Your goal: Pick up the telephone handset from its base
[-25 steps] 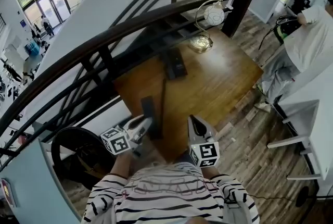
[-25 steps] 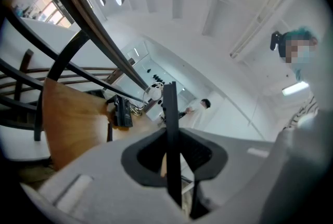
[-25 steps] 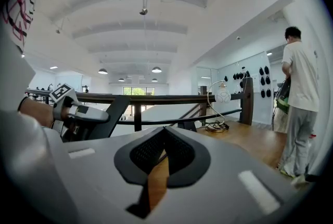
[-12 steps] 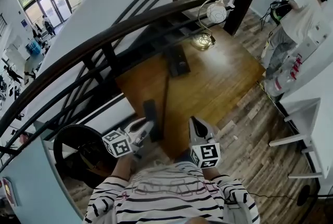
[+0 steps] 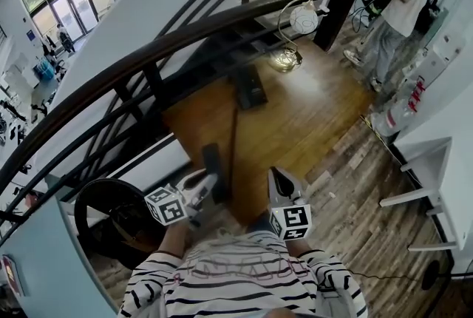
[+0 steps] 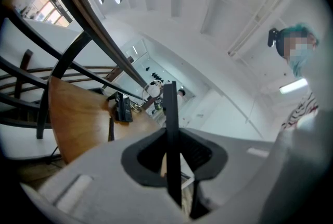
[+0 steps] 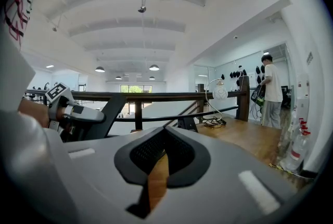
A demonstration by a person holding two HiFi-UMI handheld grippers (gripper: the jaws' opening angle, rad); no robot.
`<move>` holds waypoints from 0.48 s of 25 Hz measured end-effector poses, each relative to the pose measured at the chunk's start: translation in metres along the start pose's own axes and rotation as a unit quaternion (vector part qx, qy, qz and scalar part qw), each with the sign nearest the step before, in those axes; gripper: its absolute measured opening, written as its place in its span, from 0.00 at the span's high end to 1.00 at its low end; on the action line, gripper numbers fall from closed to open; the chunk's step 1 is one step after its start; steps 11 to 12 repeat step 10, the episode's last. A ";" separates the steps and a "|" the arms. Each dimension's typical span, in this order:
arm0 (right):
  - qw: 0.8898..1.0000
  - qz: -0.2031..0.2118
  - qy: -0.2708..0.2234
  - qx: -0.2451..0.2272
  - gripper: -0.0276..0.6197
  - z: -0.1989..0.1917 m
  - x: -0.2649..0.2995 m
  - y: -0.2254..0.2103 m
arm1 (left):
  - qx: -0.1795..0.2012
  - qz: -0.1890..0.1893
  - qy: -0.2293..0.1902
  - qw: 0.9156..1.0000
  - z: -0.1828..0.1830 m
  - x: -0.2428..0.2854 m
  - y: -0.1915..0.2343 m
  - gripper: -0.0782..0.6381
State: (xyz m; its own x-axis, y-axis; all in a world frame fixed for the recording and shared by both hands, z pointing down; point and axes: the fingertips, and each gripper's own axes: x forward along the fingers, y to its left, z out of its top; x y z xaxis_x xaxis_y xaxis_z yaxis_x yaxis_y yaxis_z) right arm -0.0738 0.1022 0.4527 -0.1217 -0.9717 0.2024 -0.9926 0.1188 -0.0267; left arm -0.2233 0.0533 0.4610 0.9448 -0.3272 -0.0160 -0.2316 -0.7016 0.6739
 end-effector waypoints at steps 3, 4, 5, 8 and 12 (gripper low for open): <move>1.000 -0.003 0.002 -0.001 0.96 -0.001 -0.003 -0.001 | -0.002 -0.003 0.001 1.000 -0.002 0.001 -0.003 0.79; 1.000 -0.003 0.002 -0.001 0.96 0.000 -0.004 -0.001 | -0.003 -0.003 0.001 1.000 -0.003 0.001 -0.004 0.79; 1.000 -0.003 0.002 -0.001 0.96 0.000 -0.005 0.000 | -0.003 -0.003 0.001 1.000 -0.003 0.000 -0.005 0.79; 1.000 -0.003 0.002 -0.002 0.96 0.002 -0.007 0.003 | -0.003 -0.004 -0.001 1.000 -0.003 -0.003 -0.006 0.79; 1.000 -0.004 0.002 -0.003 0.96 0.003 -0.008 0.006 | -0.003 -0.005 -0.001 1.000 -0.002 -0.007 -0.008 0.79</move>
